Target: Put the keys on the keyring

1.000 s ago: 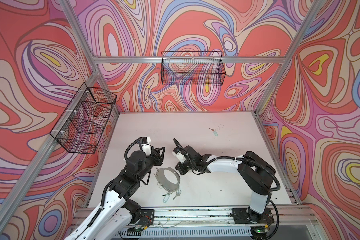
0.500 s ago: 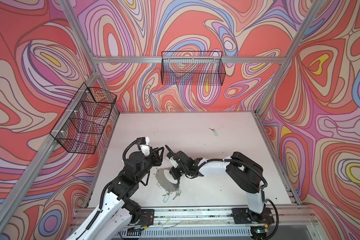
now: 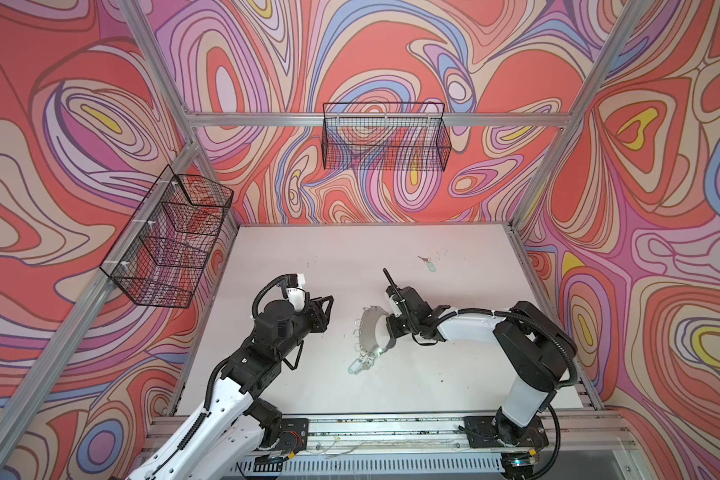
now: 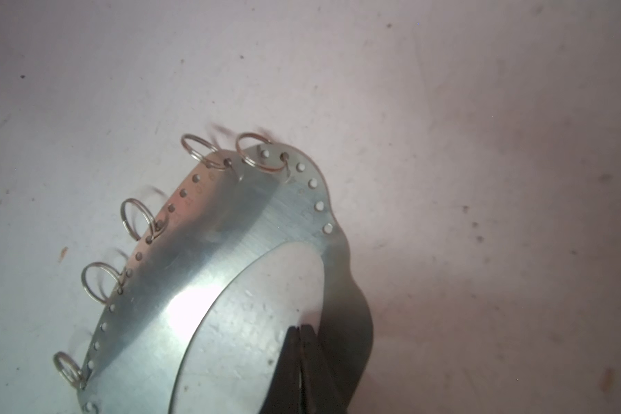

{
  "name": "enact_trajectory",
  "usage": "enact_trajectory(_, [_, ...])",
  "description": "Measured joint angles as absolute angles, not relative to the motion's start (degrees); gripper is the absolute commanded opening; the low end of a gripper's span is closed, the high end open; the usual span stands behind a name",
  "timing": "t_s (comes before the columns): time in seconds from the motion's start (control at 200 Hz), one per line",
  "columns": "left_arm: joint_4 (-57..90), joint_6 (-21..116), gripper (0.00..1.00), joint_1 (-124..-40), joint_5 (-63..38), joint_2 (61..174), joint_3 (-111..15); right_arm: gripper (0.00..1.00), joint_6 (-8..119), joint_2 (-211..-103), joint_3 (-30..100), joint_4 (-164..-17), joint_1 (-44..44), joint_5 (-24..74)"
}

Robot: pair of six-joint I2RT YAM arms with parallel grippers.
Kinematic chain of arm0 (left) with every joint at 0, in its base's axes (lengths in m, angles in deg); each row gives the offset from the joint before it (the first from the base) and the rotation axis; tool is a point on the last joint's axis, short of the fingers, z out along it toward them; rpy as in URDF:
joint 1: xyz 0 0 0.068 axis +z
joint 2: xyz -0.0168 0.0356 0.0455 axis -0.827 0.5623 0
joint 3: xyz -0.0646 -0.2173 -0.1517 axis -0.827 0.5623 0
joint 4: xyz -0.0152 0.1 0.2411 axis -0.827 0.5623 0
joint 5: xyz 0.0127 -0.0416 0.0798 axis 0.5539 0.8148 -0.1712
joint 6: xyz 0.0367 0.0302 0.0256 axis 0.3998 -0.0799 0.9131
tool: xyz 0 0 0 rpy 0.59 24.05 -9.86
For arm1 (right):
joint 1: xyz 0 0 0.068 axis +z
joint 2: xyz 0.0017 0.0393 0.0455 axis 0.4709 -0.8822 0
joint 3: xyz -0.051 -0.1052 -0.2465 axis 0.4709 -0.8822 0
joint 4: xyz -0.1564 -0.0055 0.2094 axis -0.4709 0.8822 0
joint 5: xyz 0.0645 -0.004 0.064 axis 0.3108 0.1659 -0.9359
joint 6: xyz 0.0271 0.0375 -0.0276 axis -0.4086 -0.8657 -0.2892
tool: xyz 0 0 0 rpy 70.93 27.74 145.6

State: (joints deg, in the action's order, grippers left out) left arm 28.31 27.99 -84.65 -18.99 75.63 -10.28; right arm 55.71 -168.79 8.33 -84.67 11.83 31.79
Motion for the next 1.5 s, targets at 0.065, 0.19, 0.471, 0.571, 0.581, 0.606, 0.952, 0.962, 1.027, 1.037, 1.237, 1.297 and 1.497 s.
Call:
enact_trajectory(0.065, [27.7, 28.0, 0.38, -84.7, -18.5, 75.9, -10.2, 0.2, 57.1, -167.1, 8.1, -82.1, 11.3, 31.2])
enact_trajectory(0.19, [26.5, 28.0, 0.38, -84.7, -17.7, 76.0, -9.5, 0.25, 59.9, -164.4, 11.3, -77.4, 11.5, 28.5])
enact_trajectory(0.471, [25.9, 28.0, 0.39, -84.7, -17.6, 72.8, -7.7, 0.39, 68.2, -169.4, 28.6, -69.0, 12.3, 22.6])
enact_trajectory(0.571, [25.9, 28.0, 0.39, -84.7, -17.6, 71.2, -7.7, 0.41, 70.2, -174.9, 32.3, -66.7, 12.4, 20.2])
enact_trajectory(0.581, [25.9, 28.0, 0.39, -84.7, -17.6, 71.1, -7.7, 0.41, 70.3, -175.5, 32.5, -66.5, 12.4, 20.0])
enact_trajectory(0.606, [25.9, 28.0, 0.39, -84.7, -17.6, 70.7, -7.7, 0.41, 70.7, -176.7, 33.1, -65.8, 12.4, 19.4])
enact_trajectory(0.952, [25.9, 28.0, 0.39, -84.7, -17.6, 68.9, -7.2, 0.43, 72.8, -184.2, 36.9, -61.3, 12.8, 15.4])
enact_trajectory(0.962, [25.9, 28.0, 0.39, -84.7, -17.6, 68.9, -7.2, 0.43, 72.8, -184.2, 37.1, -61.3, 12.8, 15.3])
enact_trajectory(1.027, [25.9, 28.0, 0.39, -84.7, -17.6, 69.0, -7.1, 0.43, 73.1, -184.6, 37.9, -61.3, 13.1, 15.0])
enact_trajectory(1.037, [25.9, 28.0, 0.39, -84.7, -17.6, 69.0, -7.1, 0.43, 73.1, -184.6, 38.0, -61.3, 13.1, 14.9])
enact_trajectory(1.237, [25.8, 28.0, 0.39, -84.7, -17.6, 69.4, -6.9, 0.43, 73.7, -186.4, 38.6, -61.1, 13.6, 14.4])
enact_trajectory(1.297, [25.8, 28.0, 0.39, -84.7, -17.6, 69.5, -6.9, 0.43, 73.9, -186.8, 38.7, -61.0, 13.6, 14.0])
enact_trajectory(1.497, [25.8, 28.1, 0.39, -84.7, -17.6, 69.6, -6.9, 0.38, 74.3, -186.9, 38.9, -60.2, 13.8, 13.6])
